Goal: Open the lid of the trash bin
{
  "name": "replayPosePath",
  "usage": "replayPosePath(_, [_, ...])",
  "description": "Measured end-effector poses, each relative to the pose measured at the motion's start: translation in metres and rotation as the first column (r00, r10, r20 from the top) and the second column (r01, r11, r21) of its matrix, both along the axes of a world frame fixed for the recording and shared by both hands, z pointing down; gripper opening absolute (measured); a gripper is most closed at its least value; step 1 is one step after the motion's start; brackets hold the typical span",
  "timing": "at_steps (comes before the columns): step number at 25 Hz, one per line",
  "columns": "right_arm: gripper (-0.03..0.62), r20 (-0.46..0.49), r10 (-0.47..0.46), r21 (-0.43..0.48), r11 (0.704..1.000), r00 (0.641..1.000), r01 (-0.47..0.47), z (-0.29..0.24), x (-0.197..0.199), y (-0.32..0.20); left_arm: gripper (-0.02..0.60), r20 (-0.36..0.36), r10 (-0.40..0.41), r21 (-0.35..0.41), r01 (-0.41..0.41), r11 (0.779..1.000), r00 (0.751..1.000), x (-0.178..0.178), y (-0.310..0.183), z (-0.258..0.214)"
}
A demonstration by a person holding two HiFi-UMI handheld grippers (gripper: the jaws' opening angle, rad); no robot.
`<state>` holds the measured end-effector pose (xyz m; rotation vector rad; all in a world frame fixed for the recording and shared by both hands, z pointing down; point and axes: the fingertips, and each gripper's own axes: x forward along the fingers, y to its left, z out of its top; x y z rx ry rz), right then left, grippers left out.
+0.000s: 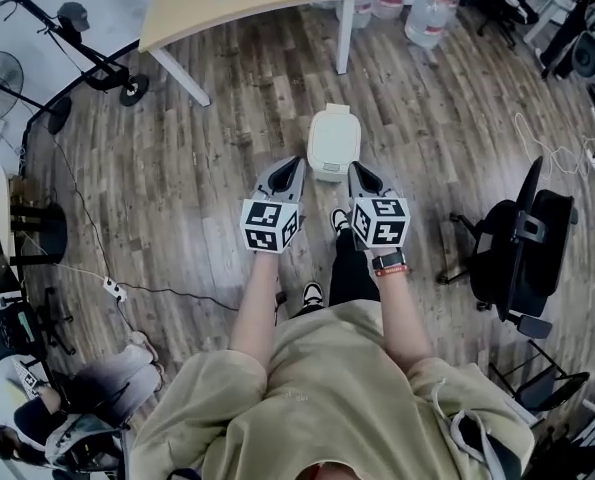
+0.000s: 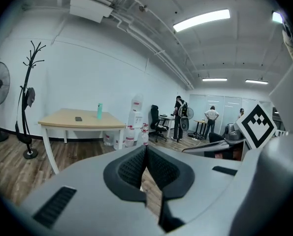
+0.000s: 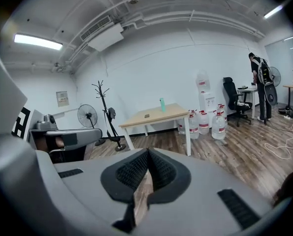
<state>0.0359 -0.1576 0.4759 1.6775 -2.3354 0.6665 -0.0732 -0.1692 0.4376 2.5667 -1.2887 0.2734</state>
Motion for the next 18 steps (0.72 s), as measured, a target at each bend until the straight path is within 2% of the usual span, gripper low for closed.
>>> replayPosePath(10, [0.012, -0.035, -0.094, -0.112, 0.99, 0.995, 0.089, 0.076, -0.006, -0.075, 0.023, 0.021, -0.015, -0.076, 0.017, 0.997, 1.0, 0.005, -0.071, 0.068])
replayPosePath(18, [0.012, -0.077, -0.189, -0.213, 0.962, 0.979, 0.169, 0.144, -0.004, -0.123, 0.023, 0.021, -0.037, -0.142, 0.04, 0.989, 0.999, 0.005, -0.113, 0.119])
